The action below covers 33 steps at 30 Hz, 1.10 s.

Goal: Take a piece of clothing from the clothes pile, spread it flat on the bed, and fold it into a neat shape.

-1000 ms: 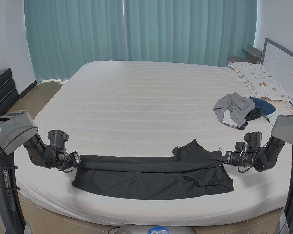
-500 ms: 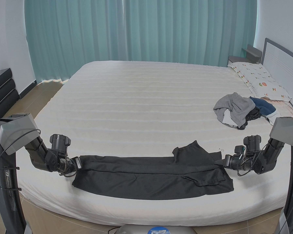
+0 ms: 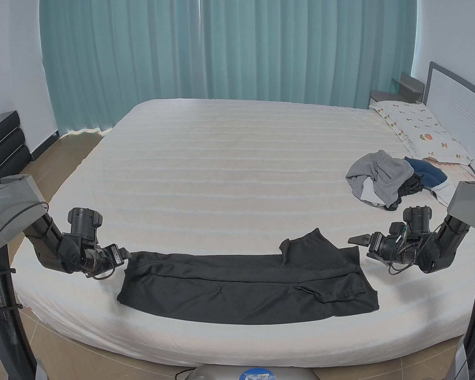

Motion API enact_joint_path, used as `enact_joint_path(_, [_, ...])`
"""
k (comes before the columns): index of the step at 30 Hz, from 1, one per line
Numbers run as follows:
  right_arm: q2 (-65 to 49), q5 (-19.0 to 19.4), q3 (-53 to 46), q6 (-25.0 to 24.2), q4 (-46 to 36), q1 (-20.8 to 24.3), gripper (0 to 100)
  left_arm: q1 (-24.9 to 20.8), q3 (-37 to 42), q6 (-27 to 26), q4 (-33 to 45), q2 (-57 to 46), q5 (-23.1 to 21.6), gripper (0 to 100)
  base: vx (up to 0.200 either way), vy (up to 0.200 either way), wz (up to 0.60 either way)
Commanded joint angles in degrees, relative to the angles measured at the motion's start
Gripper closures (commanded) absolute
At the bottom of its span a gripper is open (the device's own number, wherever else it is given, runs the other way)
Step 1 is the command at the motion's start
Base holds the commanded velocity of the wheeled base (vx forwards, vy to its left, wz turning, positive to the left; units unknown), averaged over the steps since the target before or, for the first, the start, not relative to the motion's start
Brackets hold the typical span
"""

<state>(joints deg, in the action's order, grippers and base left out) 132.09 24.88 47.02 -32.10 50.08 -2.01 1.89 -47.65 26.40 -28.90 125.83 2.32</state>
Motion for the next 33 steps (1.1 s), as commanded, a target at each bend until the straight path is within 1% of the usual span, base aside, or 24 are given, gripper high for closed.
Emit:
enact_joint_path(1, [0.01,-0.1,2.46,-3.76,0.02,0.34,0,0.48,-0.42,1.81,-0.01,-2.52,-1.0,0,0.0,0.0,0.0])
enact_joint_path(3, [0.54,-0.1,2.9,-6.31,0.02,0.69,0,-0.04,-0.42,3.57,0.08,-2.26,-3.55,0,0.0,0.0,0.0])
enact_joint_path(5, [0.89,-0.1,2.99,-8.68,0.02,0.78,0,-1.63,-0.34,6.64,0.16,-2.08,-6.27,0,0.0,0.0,0.0])
enact_joint_path(6, [0.89,-0.18,2.73,-9.65,-0.07,0.87,0,-2.24,-0.16,8.31,0.08,-1.91,-6.89,0,0.0,0.0,0.0])
enact_joint_path(7, [0.89,-0.18,2.73,-9.65,-0.07,0.87,0,-2.24,-0.16,8.31,0.08,-1.91,-6.89,0,0.0,0.0,0.0])
enact_joint_path(9, [0.63,-0.27,2.11,-11.06,-0.24,0.96,0,-3.74,0.1,10.07,-0.01,-0.06,-7.24,0,0.0,0.0,0.0])
enact_joint_path(14, [0.28,-1.59,1.5,-15.36,-0.68,0.87,0,-6.02,0.46,12.35,-0.19,2.49,-6.71,0,0.0,0.0,0.0])
enact_joint_path(18, [0.19,-2.21,1.06,-15.98,-0.77,0.96,0,-6.81,0.46,13.67,-0.45,3.37,-6.36,0,0.0,0.0,0.0])
enact_joint_path(19, [0.1,-2.91,0.97,-15.98,-0.77,0.96,0,-6.81,0.46,13.85,-0.45,3.37,-6.18,0,0.0,0.0,0.0])
enact_joint_path(20, [0.01,-4.4,0.88,-15.98,-0.86,1.4,0,-6.81,0.46,13.85,-0.28,3.37,-6.18,100,0.0,0.0,0.0])
enact_joint_path(23, [-1.04,-7.21,0.35,-15.98,-1.04,2.63,0,-6.81,0.72,14.38,-0.19,3.37,-5.13,100,0.0,0.0,0.0])
enact_joint_path(27, [-3.33,-8.27,-1.4,-16.15,-1.3,4.3,0,-6.55,1.6,16.05,-0.54,3.1,-2.76,100,0.0,0.0,0.0])
enact_joint_path(29, [-4.73,-8.62,-2.72,-16.24,-1.74,5.09,0,-6.28,2.3,16.05,-0.63,2.66,-2.49,100,0.0,0.0,0.0])
enact_joint_path(31, [-5.87,-10.29,-3.86,-17.12,-2.53,6.49,0,-5.93,3.71,16.13,-0.63,1.17,-2.49,100,0.0,0.0,0.0])
enact_joint_path(33, [-6.05,-12.22,-4.3,-19.05,-2.88,7.72,0,-5.41,4.59,16.13,-0.63,-0.41,-2.58,100,0.0,0.0,0.0])
